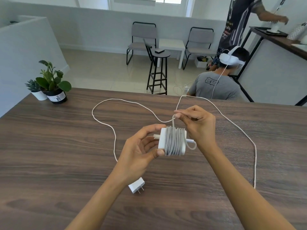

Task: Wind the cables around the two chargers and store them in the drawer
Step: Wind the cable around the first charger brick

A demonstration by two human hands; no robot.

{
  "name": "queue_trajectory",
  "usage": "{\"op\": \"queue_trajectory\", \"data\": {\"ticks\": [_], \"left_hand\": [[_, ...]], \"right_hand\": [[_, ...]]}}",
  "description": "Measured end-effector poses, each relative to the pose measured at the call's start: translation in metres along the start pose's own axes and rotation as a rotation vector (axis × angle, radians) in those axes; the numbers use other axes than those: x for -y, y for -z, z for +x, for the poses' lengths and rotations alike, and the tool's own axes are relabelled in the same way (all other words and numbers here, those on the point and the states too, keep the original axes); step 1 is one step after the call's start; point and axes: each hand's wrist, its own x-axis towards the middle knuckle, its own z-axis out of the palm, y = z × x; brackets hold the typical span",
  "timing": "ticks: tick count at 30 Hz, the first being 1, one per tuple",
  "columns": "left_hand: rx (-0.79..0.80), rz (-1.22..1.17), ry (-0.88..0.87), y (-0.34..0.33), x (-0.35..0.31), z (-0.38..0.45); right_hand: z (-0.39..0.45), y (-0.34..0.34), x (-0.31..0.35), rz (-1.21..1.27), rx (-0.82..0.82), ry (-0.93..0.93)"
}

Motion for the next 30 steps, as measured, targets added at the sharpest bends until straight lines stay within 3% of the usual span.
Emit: {"op": "queue_trajectory", "data": {"ticks": [6,11,14,17,21,30], "left_hand": [[-0.185,-0.061,-0.065,0.008,-0.006,0.010],[-0.450,-0.137,-0.104,0.018,0.002,0.031],[-0.550,-0.071,-0.130,0.022,0.005,0.042],[-0.559,0.057,-0.122,0.025,0.012,0.047],[-0.529,0.148,-0.106,0.028,0.020,0.046],[-0.394,0.227,-0.043,0.022,0.031,0.033]], "right_hand": [[-0.015,-0.006,-0.017,0.071,0.031,-0.215],[-0.045,-0.020,-0.020,0.007,0.127,-0.196],[-0.059,-0.025,-0.017,-0.116,0.145,-0.022],[-0.066,-0.023,-0.010,-0.252,0.096,0.188],[-0.067,-0.017,0.004,-0.251,0.039,0.342],[-0.044,-0.002,0.024,-0.296,0.009,0.423]]}}
